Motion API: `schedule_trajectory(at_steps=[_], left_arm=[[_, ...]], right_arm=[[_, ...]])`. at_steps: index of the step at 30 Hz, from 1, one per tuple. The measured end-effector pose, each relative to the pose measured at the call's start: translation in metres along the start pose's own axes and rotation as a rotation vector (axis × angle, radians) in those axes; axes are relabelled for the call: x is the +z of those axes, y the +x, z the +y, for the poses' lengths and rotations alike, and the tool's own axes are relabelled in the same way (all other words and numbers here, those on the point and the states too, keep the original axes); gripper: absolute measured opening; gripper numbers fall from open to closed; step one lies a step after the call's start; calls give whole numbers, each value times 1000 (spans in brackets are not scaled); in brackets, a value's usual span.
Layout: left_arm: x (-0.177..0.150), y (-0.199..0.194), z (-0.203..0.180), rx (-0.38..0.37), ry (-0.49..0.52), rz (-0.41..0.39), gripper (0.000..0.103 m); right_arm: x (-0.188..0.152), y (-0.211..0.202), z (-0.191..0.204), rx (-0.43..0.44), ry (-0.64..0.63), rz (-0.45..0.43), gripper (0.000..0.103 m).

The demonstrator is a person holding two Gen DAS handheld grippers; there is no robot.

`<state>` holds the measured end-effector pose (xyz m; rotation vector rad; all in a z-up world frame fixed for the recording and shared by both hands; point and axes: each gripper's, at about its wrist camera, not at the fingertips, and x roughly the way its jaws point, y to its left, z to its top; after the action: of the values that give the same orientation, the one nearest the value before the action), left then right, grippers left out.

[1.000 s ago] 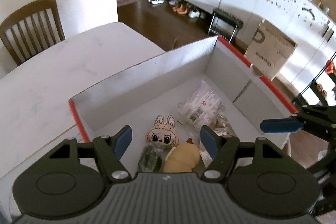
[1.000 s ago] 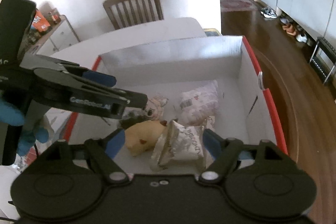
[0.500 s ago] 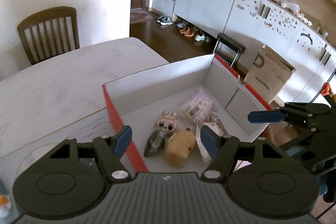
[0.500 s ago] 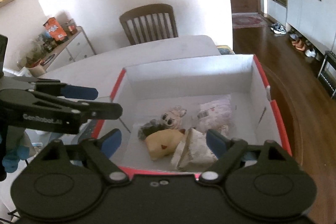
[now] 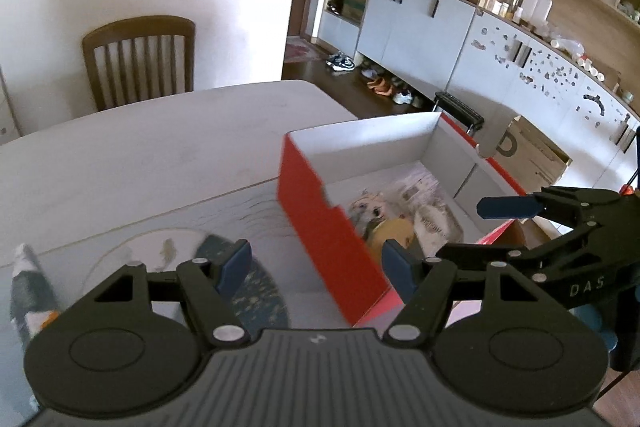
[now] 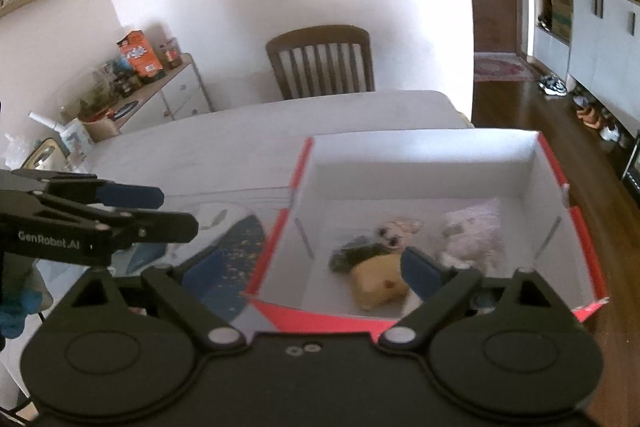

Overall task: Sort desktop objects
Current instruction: 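Move both tools back over the items on the table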

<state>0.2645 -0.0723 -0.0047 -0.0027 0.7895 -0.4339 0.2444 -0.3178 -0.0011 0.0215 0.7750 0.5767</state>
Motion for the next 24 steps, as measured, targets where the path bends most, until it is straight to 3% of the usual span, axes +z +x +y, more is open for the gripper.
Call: schedule_trajectory(at_steps=[4,6,24], left_arm=[[-13,-17,20,18,-11,-13,72],[-20,-24,29,33,-14,-17,80],[-88,-64,108,68,-20,8,86]], right_arm=[[-3,8,28,10,-24,13,96],[-5,13,41,14,-42,24,96],[-23,48,135,16,-85,68,96]])
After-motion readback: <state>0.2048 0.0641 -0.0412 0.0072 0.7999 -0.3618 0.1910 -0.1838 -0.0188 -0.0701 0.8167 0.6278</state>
